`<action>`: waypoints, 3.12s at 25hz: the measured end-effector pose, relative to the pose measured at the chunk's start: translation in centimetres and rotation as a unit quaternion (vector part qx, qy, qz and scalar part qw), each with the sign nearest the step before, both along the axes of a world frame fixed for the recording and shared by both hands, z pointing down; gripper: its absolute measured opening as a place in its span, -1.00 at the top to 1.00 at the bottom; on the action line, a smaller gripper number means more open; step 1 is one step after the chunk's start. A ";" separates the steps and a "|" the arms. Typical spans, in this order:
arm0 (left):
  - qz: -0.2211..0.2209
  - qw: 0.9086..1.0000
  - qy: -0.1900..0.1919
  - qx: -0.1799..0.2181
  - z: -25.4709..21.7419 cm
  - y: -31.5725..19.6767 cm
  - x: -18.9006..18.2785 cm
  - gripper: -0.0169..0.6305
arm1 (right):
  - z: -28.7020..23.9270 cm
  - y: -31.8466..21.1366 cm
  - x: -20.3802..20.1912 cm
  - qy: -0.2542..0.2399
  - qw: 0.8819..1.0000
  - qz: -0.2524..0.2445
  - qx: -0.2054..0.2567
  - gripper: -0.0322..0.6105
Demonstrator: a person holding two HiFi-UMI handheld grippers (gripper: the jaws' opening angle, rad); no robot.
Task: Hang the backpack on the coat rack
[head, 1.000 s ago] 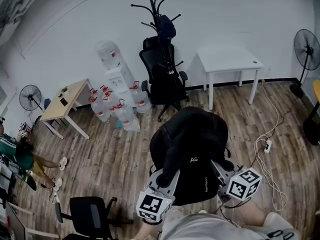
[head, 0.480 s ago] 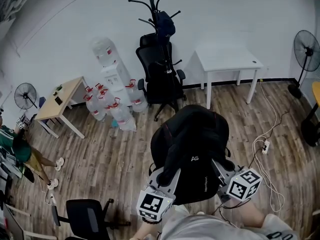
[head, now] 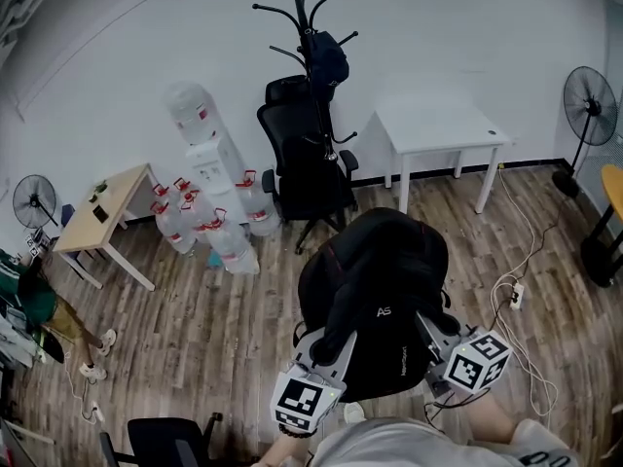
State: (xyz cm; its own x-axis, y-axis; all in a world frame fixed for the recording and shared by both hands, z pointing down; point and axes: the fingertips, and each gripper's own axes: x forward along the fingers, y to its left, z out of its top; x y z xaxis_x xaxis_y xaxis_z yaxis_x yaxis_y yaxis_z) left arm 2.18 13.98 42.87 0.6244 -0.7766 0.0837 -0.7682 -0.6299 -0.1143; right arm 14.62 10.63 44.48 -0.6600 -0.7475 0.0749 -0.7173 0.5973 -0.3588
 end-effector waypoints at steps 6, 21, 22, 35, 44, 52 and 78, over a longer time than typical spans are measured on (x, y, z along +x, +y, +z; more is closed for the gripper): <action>0.021 1.000 0.003 0.015 -0.1 -3.6 -3.8 0.84 | -0.1 -3.2 -3.6 0.003 1.000 0.017 0.008 0.80; 0.018 1.000 0.014 0.003 -0.4 -8.9 -7.7 0.84 | 0.0 -8.5 -7.7 0.011 1.000 0.020 -0.008 0.80; 0.017 1.000 0.014 0.004 -0.4 -9.3 -7.7 0.84 | 0.0 -8.9 -7.7 0.012 1.000 0.020 -0.009 0.80; -0.003 1.000 0.001 0.003 -0.4 -17.6 -5.6 0.84 | -0.2 -17.4 -5.7 0.004 1.000 0.003 -0.002 0.80; -0.038 0.999 -0.004 0.009 -1.6 -24.7 -4.8 0.84 | -1.7 -25.1 -4.9 -0.004 1.000 -0.029 0.011 0.80; -0.070 0.997 0.001 0.015 -2.4 -30.0 -4.0 0.84 | -2.6 -30.8 -4.3 0.000 0.998 -0.059 0.024 0.80; -0.057 0.998 0.014 0.032 -5.2 -41.8 -9.8 0.84 | -5.1 -42.1 -10.1 0.012 0.998 -0.042 0.043 0.80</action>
State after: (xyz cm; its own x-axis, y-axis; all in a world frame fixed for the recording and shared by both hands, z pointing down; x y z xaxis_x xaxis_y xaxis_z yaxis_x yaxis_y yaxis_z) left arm -7.60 -27.80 37.63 0.5335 -0.8456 0.0162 -0.8376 -0.5309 -0.1284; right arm 4.56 -31.52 39.35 -0.7189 -0.6944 0.0299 -0.6718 0.6832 -0.2862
